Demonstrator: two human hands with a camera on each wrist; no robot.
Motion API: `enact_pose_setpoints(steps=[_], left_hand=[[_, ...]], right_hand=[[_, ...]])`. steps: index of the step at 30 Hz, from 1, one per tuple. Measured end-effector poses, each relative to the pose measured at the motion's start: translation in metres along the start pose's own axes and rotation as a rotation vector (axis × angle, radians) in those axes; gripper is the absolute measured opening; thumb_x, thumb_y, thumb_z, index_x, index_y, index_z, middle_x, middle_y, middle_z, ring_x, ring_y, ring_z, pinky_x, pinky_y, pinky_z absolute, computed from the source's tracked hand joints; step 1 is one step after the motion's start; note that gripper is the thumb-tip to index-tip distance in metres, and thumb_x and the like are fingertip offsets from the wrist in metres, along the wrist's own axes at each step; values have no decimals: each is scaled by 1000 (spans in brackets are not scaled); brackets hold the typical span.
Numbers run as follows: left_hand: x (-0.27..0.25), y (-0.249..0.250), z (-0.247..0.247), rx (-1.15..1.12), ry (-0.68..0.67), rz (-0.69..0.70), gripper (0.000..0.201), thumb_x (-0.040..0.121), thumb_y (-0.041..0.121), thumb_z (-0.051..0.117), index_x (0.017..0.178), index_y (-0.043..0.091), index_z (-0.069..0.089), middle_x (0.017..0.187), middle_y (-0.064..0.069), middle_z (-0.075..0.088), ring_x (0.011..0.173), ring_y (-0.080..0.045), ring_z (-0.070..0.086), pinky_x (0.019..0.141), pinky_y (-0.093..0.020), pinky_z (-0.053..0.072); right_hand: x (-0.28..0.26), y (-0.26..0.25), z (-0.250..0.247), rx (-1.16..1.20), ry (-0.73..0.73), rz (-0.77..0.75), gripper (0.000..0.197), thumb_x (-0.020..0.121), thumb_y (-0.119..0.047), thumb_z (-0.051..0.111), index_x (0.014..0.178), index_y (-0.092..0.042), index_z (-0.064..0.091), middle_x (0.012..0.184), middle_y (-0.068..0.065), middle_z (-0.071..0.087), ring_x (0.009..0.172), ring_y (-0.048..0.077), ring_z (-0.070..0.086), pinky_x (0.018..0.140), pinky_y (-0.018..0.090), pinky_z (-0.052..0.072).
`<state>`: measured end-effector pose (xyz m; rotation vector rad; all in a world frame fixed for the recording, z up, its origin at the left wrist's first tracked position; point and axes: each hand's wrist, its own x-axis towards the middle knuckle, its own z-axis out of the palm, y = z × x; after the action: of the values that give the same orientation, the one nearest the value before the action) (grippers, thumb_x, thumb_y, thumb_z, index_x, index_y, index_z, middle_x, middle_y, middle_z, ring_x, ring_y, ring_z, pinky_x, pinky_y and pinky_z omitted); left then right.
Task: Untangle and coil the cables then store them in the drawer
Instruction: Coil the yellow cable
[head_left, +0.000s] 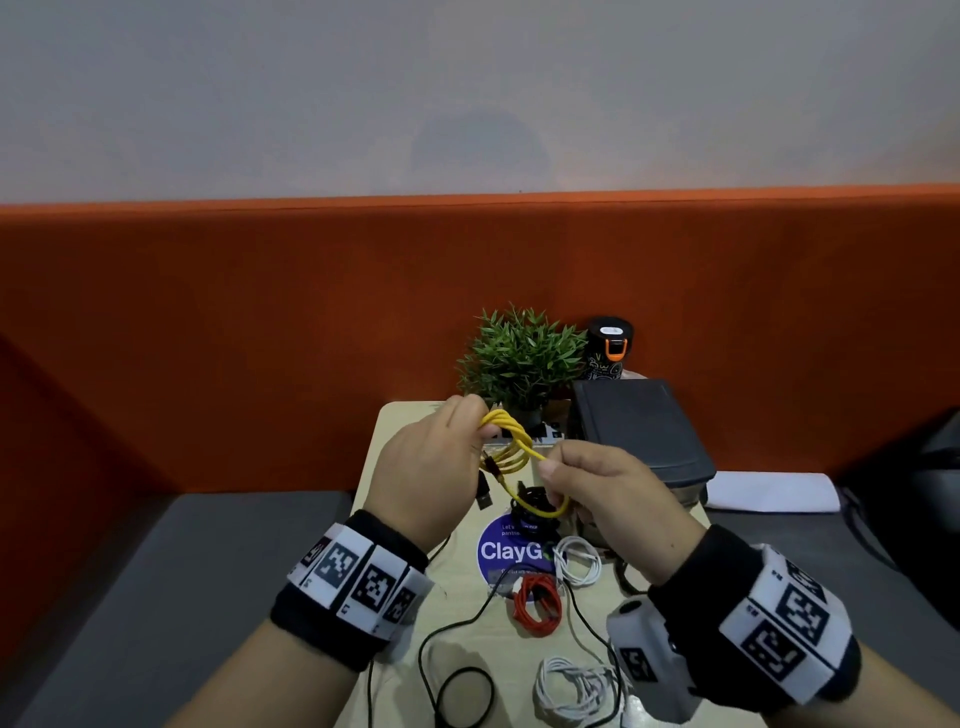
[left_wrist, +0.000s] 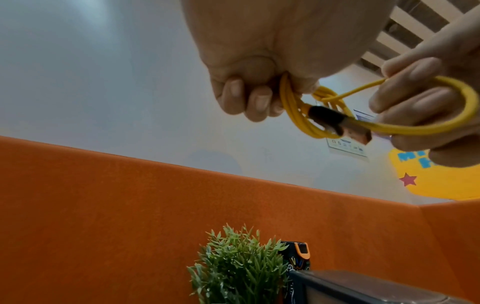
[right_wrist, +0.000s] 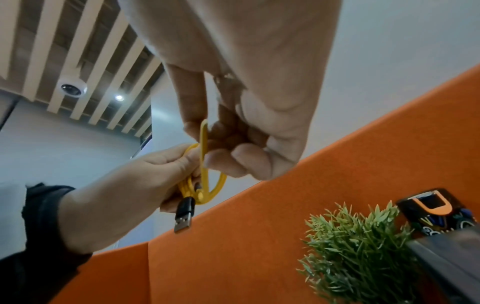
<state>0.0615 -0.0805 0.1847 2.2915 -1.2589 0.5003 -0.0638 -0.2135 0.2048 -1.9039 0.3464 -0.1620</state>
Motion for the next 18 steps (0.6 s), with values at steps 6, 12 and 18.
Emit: enact_pose_setpoints(steps=[6, 12, 18], left_hand=[[0, -5, -3, 66, -29, 90, 21, 90, 26, 36, 76, 17, 50, 66, 2, 52, 48, -20, 47, 43, -23, 24], [-2, 7, 0, -192, -110, -66, 32, 100, 41, 21, 87, 19, 42, 76, 11, 42, 65, -14, 40, 56, -27, 24], [-3, 18, -1, -534, -158, -152, 49, 92, 48, 25, 105, 10, 52, 85, -5, 57, 74, -15, 51, 67, -37, 42]], right_hand=[[0, -1, -10, -374, -50, -42, 33, 98, -21, 48, 68, -28, 60, 79, -7, 47, 71, 2, 47, 65, 13, 36], [7, 6, -6, -631, 82, -81, 21, 97, -25, 52, 99, -18, 72, 82, -7, 38, 78, 9, 41, 64, 13, 32], [8, 10, 1, -307, 191, -68, 20, 91, -12, 56, 97, -20, 74, 85, 1, 66, 81, 17, 62, 77, 33, 51]])
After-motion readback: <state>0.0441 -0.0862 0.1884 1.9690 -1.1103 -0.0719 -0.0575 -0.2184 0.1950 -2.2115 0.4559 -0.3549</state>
